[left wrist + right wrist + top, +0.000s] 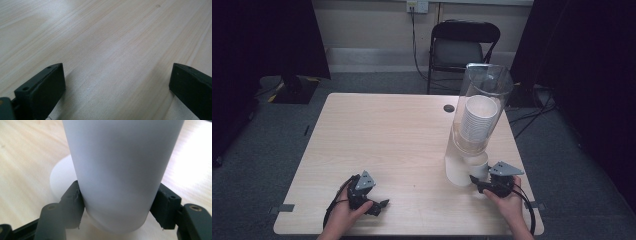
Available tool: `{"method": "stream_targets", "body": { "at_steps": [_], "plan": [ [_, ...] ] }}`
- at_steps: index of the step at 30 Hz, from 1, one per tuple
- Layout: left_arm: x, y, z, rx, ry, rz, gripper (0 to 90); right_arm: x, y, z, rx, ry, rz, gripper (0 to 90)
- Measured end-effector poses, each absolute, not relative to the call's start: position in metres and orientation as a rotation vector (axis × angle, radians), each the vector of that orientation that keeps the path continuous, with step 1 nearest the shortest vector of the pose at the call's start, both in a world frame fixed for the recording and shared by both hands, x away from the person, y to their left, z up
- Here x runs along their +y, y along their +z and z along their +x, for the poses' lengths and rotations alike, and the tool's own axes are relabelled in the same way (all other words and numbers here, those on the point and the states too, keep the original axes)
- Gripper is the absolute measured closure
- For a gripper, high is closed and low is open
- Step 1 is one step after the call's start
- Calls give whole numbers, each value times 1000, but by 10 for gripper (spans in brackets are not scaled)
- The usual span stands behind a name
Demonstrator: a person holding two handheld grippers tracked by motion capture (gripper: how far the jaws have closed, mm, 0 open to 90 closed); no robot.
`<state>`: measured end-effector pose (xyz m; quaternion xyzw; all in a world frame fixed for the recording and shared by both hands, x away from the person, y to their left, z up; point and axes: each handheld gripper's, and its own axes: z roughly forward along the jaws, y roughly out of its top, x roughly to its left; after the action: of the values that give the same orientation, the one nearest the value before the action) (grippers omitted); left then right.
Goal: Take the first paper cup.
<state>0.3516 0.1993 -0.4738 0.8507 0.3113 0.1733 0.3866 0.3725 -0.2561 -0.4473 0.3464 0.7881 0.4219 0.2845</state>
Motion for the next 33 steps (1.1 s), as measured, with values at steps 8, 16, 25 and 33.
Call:
{"method": "stream_targets", "body": {
  "at_steps": [8, 16, 25, 33],
  "plan": [
    [199, -474, 351, 795, 442, 2165, 0, -259, -455, 351, 2144, 1129, 907, 343],
    [199, -473, 349, 790, 445, 2138, 58, -225, -451, 344, 2180, 1177, 788, 339],
    [187, -462, 347, 757, 386, 2130, 162, -184, -451, 342, 2223, 1192, 675, 337],
    [170, -420, 352, 728, 307, 1997, 249, -155, -446, 344, 2216, 1241, 584, 335]
  ]
}}
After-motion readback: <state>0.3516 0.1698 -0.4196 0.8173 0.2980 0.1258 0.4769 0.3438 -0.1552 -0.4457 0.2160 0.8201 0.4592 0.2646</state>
